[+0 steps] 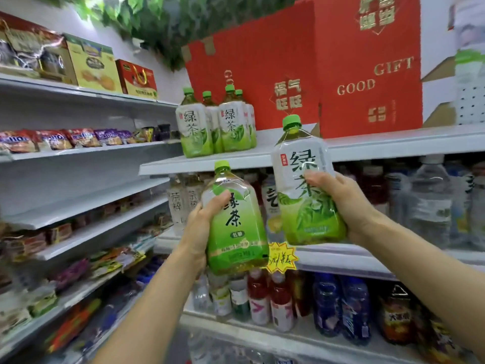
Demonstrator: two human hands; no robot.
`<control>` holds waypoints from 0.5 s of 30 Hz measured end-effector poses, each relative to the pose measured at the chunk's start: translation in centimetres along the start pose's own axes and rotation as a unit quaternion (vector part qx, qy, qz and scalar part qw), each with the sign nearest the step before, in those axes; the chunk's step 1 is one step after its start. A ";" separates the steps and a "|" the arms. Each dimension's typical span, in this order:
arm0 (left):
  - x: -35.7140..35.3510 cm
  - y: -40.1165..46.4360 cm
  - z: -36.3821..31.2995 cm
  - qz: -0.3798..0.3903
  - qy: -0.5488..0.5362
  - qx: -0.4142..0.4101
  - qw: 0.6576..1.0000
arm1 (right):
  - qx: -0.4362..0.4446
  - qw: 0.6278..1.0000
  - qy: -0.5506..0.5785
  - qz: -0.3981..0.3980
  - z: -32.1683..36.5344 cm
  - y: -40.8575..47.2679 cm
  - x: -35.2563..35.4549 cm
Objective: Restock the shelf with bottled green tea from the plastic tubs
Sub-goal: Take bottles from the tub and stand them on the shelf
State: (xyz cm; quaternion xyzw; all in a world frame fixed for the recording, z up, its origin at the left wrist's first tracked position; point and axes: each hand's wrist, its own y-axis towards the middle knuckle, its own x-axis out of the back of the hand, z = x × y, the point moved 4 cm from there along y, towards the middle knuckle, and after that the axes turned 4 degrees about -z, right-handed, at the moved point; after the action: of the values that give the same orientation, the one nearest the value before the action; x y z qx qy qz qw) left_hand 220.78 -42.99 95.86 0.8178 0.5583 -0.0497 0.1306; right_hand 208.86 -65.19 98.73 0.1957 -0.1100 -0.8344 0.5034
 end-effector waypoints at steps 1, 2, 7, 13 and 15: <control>1.3 1.6 -0.8 0.006 -0.001 0.001 1.000 | 0.009 1.000 -0.002 -0.011 0.1 1.3 -1.7; 2.4 3.1 -1.6 0.013 -0.003 0.000 1.000 | 0.020 1.000 -0.003 -0.024 0.3 2.7 -3.2; 6.9 9.2 -4.3 0.050 -0.030 -0.006 0.998 | 0.092 0.993 -0.016 -0.077 2.3 9.1 -10.0; 9.4 13.3 -6.1 0.079 -0.055 -0.015 0.995 | 0.193 0.968 -0.079 -0.141 3.5 16.1 -15.2; 9.7 14.4 -6.4 0.088 -0.068 -0.015 0.994 | 0.203 0.960 -0.118 -0.149 2.8 18.1 -16.0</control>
State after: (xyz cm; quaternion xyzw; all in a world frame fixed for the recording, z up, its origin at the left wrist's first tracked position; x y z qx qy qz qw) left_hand 237.28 -37.42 102.09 0.8565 0.4747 -0.0851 0.1839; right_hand 228.70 -59.62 111.64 0.2079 -0.3056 -0.8773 0.3063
